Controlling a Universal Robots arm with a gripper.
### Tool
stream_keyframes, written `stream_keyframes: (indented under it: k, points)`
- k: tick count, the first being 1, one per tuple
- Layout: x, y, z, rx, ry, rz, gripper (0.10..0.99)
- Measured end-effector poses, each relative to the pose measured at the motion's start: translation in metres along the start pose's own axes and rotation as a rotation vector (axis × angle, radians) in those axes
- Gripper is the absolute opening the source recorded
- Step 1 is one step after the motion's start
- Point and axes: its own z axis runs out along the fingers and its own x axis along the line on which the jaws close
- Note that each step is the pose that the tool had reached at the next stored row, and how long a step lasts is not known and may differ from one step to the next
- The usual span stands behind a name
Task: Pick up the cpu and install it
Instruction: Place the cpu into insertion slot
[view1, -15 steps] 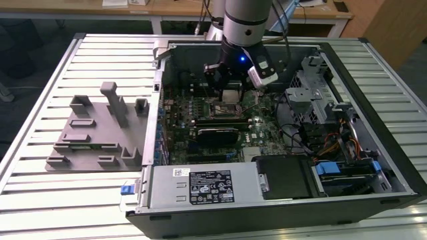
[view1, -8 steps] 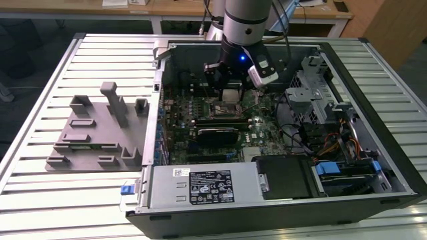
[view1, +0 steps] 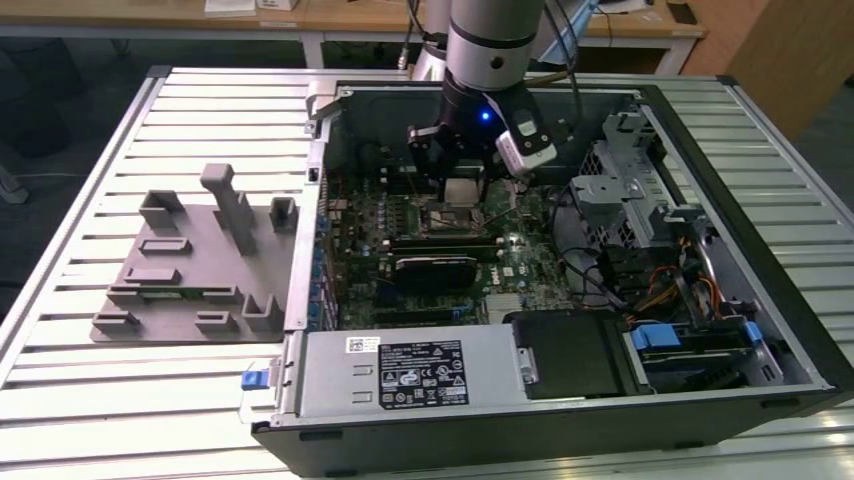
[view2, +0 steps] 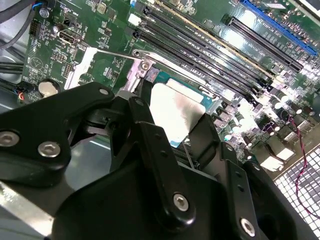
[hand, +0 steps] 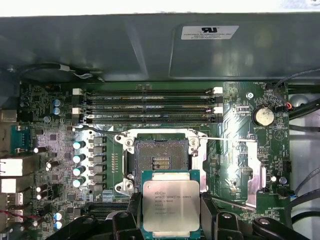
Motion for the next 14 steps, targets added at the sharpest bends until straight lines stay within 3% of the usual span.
stream_keyframes:
  k: [7,14]
  points:
    - [0.0,0.0,0.0,0.0,-0.0004,0.013,0.545]
    - [0.0,0.0,0.0,-0.002,-0.0055,0.151,0.545]
